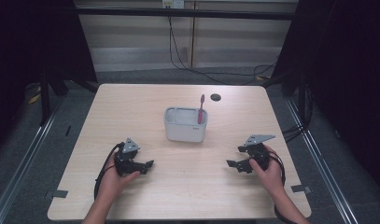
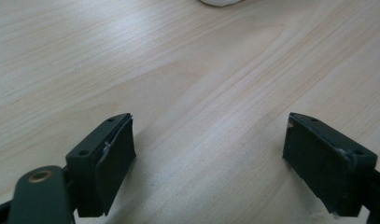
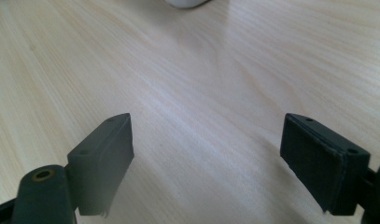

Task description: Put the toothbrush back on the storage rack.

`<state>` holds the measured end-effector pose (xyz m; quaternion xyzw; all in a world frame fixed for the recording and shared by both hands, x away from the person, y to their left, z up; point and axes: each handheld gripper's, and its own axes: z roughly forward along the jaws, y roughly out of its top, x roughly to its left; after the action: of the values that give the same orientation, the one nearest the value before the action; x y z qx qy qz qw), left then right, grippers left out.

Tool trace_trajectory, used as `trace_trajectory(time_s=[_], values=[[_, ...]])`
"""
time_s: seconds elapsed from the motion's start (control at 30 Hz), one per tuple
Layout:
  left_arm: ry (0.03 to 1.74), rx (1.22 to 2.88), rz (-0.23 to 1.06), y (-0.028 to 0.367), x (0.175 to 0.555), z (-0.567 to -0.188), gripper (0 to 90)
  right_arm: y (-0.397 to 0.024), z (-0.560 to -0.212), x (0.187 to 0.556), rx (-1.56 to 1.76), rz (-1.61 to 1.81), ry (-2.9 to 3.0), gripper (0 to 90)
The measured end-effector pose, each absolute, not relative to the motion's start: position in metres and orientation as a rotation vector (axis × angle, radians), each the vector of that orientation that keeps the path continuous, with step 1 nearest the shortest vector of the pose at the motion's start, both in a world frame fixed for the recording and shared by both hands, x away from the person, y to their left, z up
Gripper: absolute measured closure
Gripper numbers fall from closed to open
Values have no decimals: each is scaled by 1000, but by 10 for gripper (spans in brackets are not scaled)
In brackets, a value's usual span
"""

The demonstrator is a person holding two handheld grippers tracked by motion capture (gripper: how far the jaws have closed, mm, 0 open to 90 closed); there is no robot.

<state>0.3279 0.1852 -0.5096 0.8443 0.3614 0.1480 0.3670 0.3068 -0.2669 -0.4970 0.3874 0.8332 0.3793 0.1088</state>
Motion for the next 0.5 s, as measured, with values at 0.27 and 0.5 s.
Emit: trace_trajectory(time_s=[0.27,0.5], values=[[931,2169,384,185,328,-510,162,-267,-503,307,1128,1044,2481,166],[931,2171,384,185,327,-509,162,-268,-505,307,1114,1040,2490,163]])
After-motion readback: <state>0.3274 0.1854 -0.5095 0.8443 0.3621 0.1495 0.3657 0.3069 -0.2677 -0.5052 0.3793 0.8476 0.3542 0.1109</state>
